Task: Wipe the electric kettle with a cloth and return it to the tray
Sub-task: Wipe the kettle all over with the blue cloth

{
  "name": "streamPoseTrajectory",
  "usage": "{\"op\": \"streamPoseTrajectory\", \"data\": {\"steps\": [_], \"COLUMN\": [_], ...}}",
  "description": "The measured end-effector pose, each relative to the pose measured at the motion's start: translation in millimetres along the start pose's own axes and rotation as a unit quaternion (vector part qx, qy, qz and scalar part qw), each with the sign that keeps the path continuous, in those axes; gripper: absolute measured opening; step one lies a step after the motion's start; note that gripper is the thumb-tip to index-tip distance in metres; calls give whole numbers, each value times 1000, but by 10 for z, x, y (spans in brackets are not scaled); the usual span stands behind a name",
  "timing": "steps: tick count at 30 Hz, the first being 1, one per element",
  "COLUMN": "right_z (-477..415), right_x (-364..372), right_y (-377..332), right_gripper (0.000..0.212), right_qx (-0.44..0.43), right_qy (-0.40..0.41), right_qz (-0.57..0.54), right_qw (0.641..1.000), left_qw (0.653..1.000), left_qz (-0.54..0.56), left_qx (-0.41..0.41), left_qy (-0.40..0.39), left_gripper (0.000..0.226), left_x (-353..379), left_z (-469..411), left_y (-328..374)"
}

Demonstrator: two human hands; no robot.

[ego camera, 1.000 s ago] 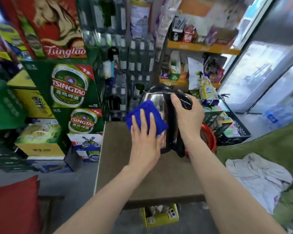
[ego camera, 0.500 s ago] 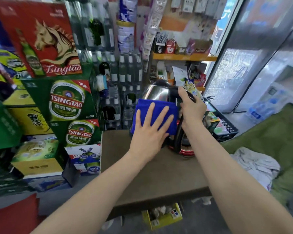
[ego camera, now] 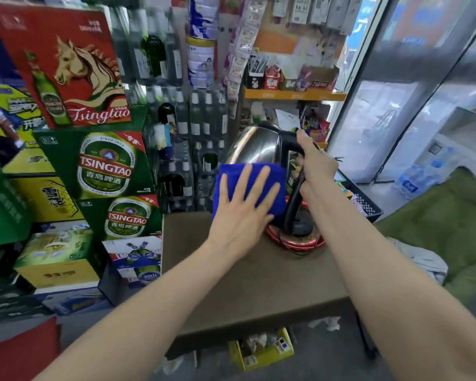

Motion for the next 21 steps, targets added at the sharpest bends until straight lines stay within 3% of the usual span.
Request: {"op": "streamPoseTrajectory", "data": {"steps": [4, 7, 10, 12, 16, 18, 21], "right_z": [59, 70, -5, -47, -19, 23, 34], "right_x": [93, 152, 101, 80, 121, 159, 181], "right_y": [113, 156, 121, 131, 184, 209, 176], "right_gripper": [29, 52, 37, 37, 30, 30, 32], "right_qx": [13, 4, -9, -11, -16, -9, -16], "right_qy": [-14, -21, 13, 13, -6, -16, -24], "right_qz": [-5, 11, 24, 37, 39, 41, 54], "right_qw": [1000, 1000, 1000, 999, 999, 999, 998], "left_qw": [989, 974, 991, 998, 995, 975, 909], "left_qz": [87, 142, 69, 36, 56, 145, 327], "left_qx": [-115, -174, -114, -56, -79, -162, -256], "left_qy": [23, 32, 29, 0, 20, 42, 42], "left_gripper": [61, 59, 57, 58, 58, 58, 58], "left_x": [-280, -303, -61, 128, 64, -101, -139], "left_z": [-574, -700, -318, -19, -202, -446, -553], "left_y": [-335, -507, -206, 35, -150, -443, -823]}}
Point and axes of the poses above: each hand's wrist, its own z-axis away from the middle knuckle, its own x-axis out of the palm, y = z × x, the point moved 6 cm from there along -z, towards the middle knuckle, and after that the axes turned 9 degrees about z, right-handed, at the moved point
